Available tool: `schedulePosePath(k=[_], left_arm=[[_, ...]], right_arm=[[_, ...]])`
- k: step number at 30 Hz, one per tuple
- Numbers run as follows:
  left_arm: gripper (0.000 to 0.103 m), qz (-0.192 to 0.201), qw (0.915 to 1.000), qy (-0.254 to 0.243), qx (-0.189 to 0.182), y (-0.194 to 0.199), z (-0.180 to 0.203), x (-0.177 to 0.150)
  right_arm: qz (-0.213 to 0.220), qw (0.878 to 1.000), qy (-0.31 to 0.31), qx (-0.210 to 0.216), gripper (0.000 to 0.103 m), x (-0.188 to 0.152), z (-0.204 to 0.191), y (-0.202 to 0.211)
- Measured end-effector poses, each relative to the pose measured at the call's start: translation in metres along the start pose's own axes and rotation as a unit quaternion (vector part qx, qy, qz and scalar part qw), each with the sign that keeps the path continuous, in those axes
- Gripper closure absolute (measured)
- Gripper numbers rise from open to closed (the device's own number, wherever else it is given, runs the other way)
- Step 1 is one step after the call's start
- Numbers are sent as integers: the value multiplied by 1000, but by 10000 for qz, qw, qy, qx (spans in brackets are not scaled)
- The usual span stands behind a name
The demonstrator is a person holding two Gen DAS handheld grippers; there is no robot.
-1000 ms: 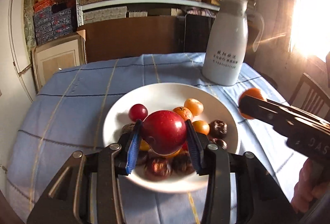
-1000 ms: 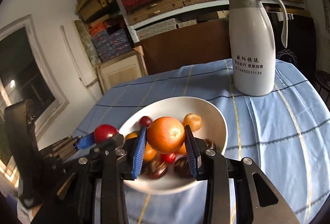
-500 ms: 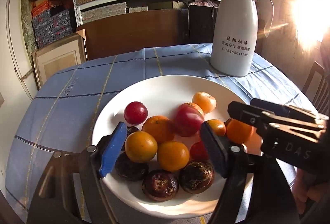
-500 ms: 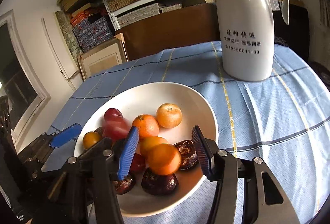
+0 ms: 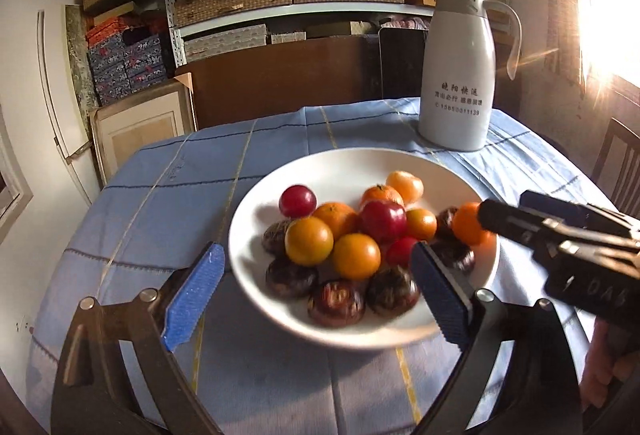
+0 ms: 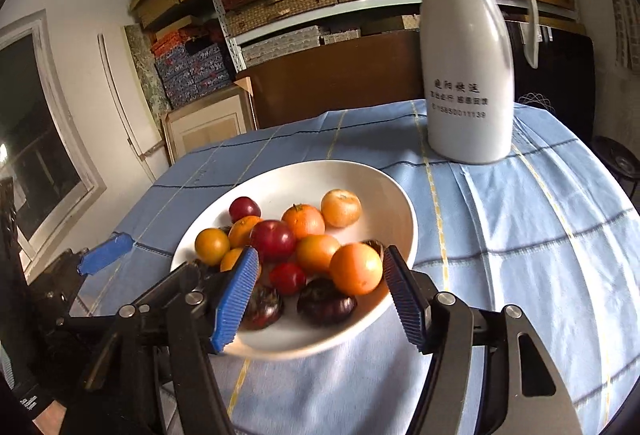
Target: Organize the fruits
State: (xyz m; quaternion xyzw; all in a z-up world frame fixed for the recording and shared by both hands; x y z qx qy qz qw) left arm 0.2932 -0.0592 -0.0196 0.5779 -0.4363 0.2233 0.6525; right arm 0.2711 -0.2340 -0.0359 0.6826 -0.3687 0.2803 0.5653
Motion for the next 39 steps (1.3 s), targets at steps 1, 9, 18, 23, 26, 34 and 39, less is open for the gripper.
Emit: schedulePosePath(k=[1,9,18,23,26,34,39], left_arm=[[11,10,10000,6,9,3,1,-3],[7,-35,9999,85,66,35,1,-42],[5,30,9989,433,166,70,-12,-72],[5,4,9986,482,232,76,-13,-76],[5,-79,9979,568,293,75,-16,-76],[5,51,9981,524,323,83,-13,-74],[5,49,9982,584,141,85,-10,-74]], right_arm=[[49,10000,-58,-2,37,-4,2,7],[175,9997,158,-100,31,-36,-5,40],[275,9989,295,-252,10,-63,-8,69],[351,9959,695,-464,4,-78,-21,80],[395,9935,861,-630,4,-81,-25,83],[335,9951,600,-708,4,-80,-13,83],[337,9949,609,-731,4,-80,-14,83]])
Point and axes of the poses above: each gripper's, at about its wrist camera, not at the fingertips, and y roughly against the way its jaws point, z to its right, x to its top, the point moved 4 cm from there along -y, roughly the way its jaws point, and after that the axes turned 6 degrees about -x, right-handed, at the moved point
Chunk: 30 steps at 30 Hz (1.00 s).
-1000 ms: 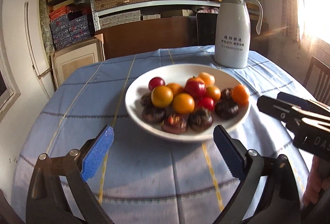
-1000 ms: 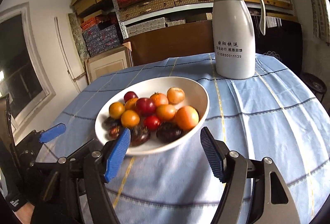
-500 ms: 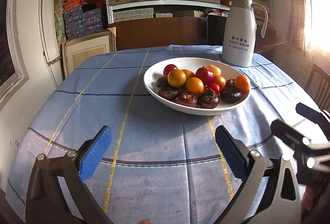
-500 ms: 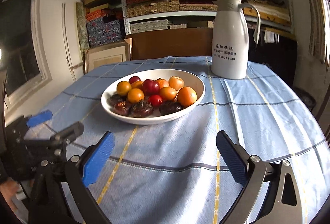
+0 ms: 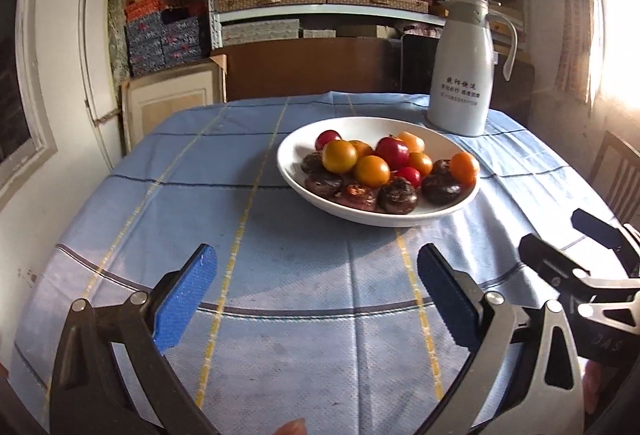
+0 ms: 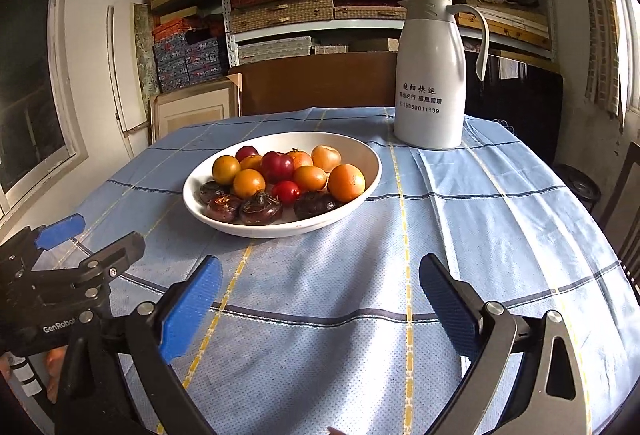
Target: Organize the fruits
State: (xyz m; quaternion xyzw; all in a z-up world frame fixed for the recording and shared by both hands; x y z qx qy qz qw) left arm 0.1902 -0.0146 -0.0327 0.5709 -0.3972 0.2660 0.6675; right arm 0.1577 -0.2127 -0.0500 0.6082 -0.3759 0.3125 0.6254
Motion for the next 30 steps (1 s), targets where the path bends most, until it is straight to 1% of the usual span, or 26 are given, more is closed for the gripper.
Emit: schedulePosePath(k=[2,4,8,12,18,21,24,30], left_arm=[[5,-34,9999,38,-94,-1,1,-1],[5,-47,9999,23,-106,-2,3,-1],[5,-114,9999,-79,29,-4,7,-2],[5,-181,9998,-92,75,-6,9,-3],[5,-280,9995,71,-154,-9,6,-3],[5,-313,9994,20,-125,-11,8,-4],[5,-268,9996,-83,-19,-10,11,-4],[5,-95,9998,-129,73,-4,13,-1]], right_arm=[[0,10000,18,-10,4,0,-1,0],[-13,10000,22,-3,4,0,-1,-1],[-47,10000,18,-9,4,-1,-2,-2],[-85,10000,0,15,4,-1,-1,-4],[-73,9999,-72,42,4,-1,1,-4],[-90,9999,-124,44,4,-1,3,-6],[-78,9999,-145,39,4,0,4,-5],[-75,9999,-143,21,4,0,5,-5]])
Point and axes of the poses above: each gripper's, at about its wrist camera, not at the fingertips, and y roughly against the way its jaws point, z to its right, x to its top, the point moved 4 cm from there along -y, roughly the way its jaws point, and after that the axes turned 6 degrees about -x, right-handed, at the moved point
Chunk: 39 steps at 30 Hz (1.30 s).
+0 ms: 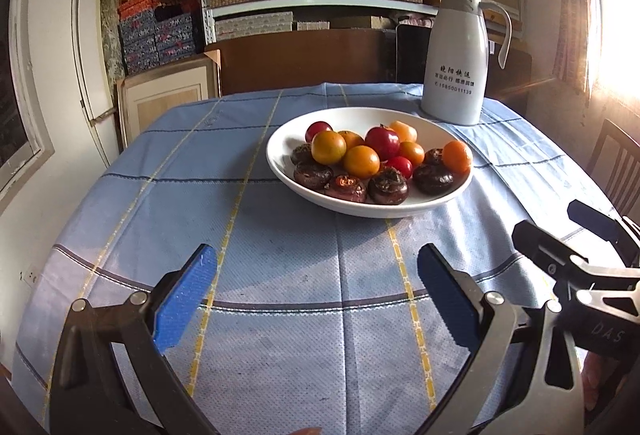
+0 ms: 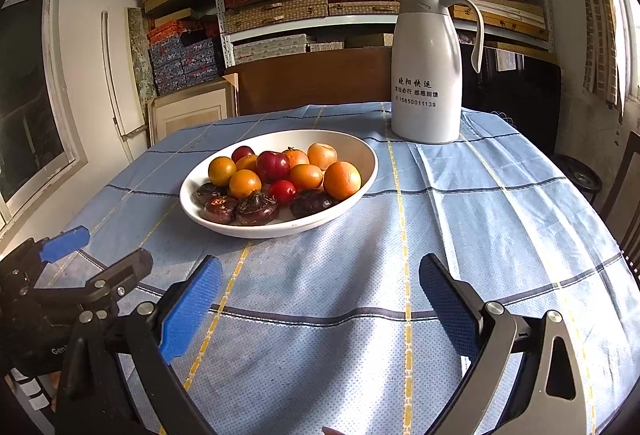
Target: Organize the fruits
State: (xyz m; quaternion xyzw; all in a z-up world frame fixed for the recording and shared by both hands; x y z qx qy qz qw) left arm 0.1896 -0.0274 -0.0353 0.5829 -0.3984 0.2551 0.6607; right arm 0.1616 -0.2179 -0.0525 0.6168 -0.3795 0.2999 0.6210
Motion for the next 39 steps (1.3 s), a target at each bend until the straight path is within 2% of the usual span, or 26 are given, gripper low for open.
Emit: schedulePosePath(k=[7,39], left_arm=[[5,149,9999,29,8,5,-1,3],[5,60,10000,-24,11,0,-1,0]], right_arm=[[9,10000,1,-4,4,0,-1,0],[14,10000,12,-4,4,-1,0,1]])
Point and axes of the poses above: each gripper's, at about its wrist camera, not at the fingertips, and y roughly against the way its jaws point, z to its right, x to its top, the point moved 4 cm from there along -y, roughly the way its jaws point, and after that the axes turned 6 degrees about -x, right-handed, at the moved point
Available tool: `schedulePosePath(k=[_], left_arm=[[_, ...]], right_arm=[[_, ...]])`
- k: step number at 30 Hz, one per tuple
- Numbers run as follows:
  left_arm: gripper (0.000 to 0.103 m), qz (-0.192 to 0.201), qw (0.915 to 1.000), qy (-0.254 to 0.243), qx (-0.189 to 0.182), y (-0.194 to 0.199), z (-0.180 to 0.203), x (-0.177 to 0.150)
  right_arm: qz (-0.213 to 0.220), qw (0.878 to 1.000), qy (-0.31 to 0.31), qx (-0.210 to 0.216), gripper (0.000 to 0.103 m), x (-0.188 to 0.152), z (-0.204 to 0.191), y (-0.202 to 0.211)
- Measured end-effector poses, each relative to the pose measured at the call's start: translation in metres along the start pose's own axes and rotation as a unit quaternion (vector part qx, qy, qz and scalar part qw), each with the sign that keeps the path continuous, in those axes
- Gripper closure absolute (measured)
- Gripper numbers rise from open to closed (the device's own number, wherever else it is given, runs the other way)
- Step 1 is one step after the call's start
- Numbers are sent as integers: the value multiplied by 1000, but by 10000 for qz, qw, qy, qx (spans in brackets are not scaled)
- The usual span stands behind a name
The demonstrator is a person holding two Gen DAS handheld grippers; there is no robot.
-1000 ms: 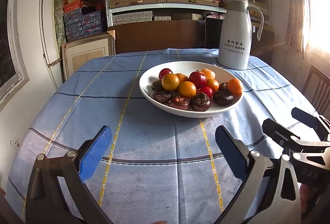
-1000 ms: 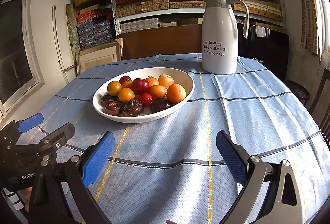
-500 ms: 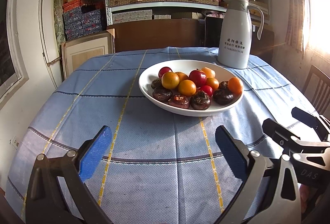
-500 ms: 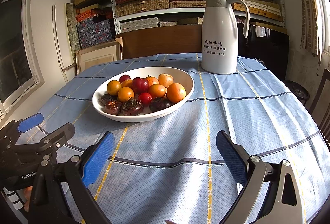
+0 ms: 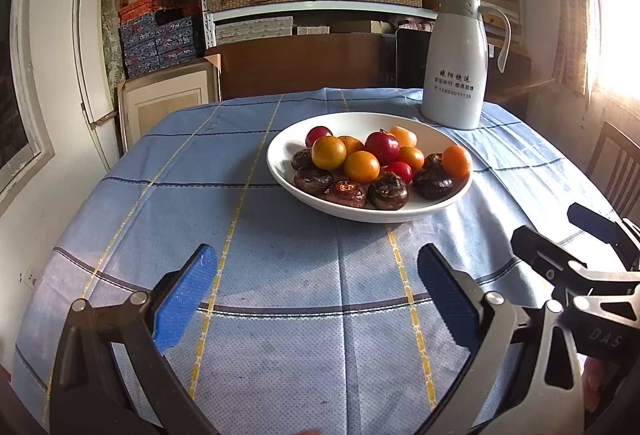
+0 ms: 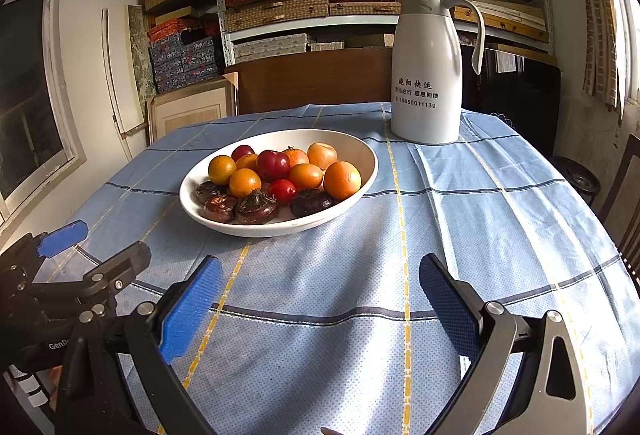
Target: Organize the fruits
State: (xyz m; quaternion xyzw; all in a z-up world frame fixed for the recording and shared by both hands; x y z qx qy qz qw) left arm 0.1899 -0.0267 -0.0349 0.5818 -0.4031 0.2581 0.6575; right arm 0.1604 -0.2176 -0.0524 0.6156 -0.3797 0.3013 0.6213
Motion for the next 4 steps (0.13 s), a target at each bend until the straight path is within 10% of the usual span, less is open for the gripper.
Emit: schedulePosePath(k=[4], left_arm=[[5,-12,10000,2,-2,0,1,0]], right_arm=[[-5,10000,-3,1,4,0,1,0]])
Point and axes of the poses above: each gripper's, at about its wrist camera, not at the fingertips, and y roughly against the way its jaws point, z to its right, x to its top, the point moved 4 cm from there along -y, roughly the way its jaws point, and after that the axes turned 6 degrees about -x, right-handed, at the moved point
